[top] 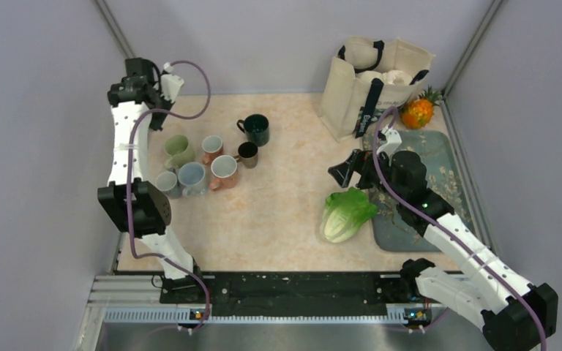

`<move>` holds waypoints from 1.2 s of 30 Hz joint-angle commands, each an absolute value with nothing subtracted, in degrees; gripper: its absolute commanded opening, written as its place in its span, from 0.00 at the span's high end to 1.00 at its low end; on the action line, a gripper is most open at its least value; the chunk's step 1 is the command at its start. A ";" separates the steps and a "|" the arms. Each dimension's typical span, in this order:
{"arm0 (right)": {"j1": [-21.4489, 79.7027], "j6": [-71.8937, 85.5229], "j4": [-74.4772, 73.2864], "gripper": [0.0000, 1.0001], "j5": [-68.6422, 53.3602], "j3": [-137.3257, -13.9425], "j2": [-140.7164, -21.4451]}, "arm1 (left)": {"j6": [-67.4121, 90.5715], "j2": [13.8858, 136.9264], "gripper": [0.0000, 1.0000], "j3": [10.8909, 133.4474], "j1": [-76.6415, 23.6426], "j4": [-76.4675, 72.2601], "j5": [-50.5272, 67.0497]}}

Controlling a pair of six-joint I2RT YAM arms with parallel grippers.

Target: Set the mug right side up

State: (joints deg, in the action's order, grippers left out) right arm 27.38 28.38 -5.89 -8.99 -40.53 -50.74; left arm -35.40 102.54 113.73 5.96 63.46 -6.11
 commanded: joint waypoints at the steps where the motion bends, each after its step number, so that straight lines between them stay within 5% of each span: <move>1: 27.88 26.19 -6.20 0.01 -8.09 -41.37 -50.31 | -40.99 102.37 1.00 115.60 13.57 66.93 -8.11; 9: 27.86 25.72 -6.51 0.01 -8.02 -41.57 -50.99 | -45.63 107.92 1.00 108.58 22.47 70.41 -2.85; 24: 27.87 25.31 -8.43 0.01 -6.84 -42.67 -50.94 | -44.47 122.27 1.00 113.09 22.11 75.19 3.88; 36: 27.86 25.17 -9.33 0.01 -5.40 -42.19 -48.28 | -43.49 122.63 0.67 112.07 20.91 73.72 4.01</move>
